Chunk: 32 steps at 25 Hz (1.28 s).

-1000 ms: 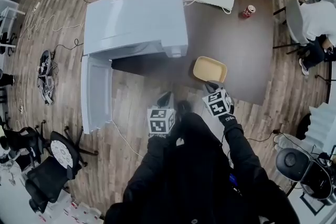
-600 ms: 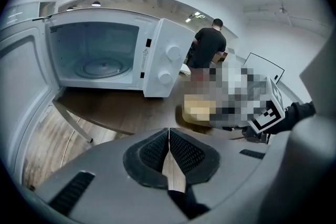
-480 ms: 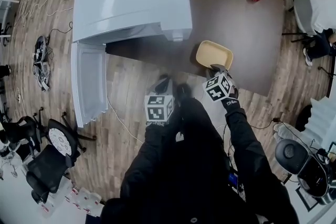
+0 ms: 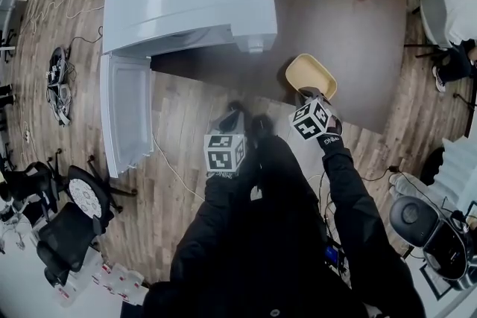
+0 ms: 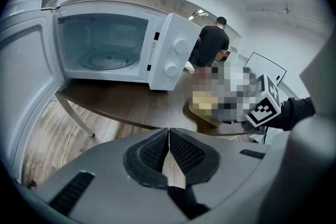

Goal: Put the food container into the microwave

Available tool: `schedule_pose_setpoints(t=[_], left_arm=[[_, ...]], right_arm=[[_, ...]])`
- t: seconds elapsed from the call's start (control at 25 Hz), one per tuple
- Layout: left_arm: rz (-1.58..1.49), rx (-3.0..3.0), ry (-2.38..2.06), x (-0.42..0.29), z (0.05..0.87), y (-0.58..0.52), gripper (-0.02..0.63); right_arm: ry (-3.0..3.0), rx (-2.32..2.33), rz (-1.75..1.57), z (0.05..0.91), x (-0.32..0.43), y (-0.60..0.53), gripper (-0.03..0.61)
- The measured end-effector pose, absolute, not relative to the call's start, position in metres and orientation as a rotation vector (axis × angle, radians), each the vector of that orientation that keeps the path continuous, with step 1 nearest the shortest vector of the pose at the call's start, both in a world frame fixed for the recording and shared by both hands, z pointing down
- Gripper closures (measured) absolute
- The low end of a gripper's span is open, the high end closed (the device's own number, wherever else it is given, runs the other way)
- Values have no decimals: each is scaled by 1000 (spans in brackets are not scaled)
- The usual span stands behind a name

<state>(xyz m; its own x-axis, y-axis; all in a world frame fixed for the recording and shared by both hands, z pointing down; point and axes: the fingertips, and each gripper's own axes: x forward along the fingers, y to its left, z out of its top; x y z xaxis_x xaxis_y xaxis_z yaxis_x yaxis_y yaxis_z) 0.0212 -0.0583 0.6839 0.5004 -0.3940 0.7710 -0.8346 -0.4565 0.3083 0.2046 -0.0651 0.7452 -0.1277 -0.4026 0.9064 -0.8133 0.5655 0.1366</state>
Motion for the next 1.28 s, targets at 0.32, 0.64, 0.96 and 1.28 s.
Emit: schedule_pose_setpoints(t=[0.32,0.64,0.96,1.28], left_arm=[[788,2053,-1025,13,679,-57,580],[739,2038,-1073,-1,673,-60,578],[692,1995,-1140,-27,670,-64,580],[649,1939,-1211,-59,671,-69,580]], right_arm=[[-1746,1011,367,719,187,-66,546],[-1794,985,241,686,151,-72,548],[-1852,900,167,672,106,-67,548],[-1927,786,83,664,48,-68,548]])
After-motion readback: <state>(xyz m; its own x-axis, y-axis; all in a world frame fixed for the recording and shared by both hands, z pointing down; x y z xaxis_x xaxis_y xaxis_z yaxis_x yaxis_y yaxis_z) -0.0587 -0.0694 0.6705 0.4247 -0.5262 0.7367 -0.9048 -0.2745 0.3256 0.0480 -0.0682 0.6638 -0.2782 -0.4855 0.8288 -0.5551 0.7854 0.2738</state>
